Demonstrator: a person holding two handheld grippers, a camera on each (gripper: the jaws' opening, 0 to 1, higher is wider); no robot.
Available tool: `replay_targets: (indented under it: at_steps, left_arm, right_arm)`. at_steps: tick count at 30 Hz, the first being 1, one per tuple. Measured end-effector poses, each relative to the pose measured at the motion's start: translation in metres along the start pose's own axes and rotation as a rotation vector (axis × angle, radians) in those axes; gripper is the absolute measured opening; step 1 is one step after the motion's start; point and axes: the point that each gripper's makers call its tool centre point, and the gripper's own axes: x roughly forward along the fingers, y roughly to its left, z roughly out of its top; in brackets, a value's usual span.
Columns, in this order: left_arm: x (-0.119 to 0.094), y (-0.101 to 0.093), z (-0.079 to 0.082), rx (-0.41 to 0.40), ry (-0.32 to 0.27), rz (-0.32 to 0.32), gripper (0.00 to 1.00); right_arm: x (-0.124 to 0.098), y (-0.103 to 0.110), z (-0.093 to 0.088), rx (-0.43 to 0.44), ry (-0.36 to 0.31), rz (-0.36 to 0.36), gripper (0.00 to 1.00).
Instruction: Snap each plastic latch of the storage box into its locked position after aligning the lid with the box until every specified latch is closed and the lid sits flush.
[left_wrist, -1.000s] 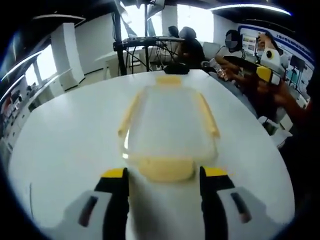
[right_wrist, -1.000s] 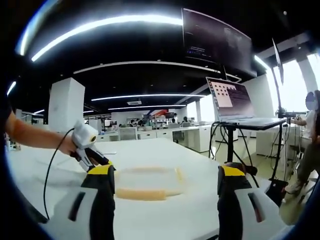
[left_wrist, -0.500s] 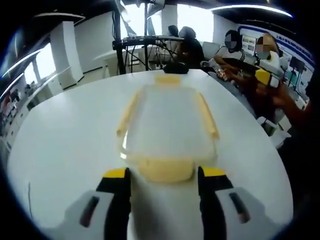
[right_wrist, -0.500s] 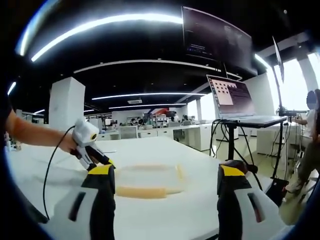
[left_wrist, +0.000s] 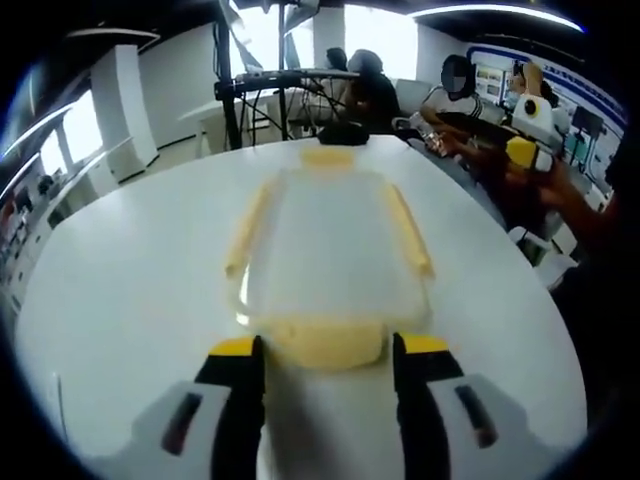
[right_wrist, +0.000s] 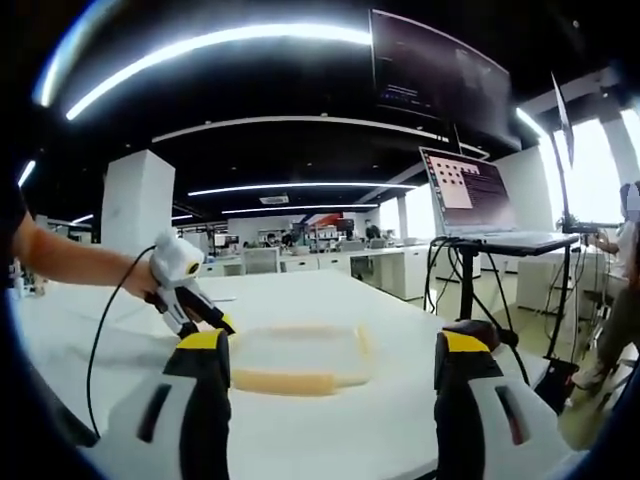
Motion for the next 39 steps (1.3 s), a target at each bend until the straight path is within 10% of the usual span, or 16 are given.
replay_targets:
  at_steps: [39]
  left_arm:
    - [0.004, -0.008, 0.002, 0.015, -0.051, -0.023, 0.4]
  right_arm:
    - [0.005, 0.006, -0.008, -0.051, 0.054, 0.024, 0.84]
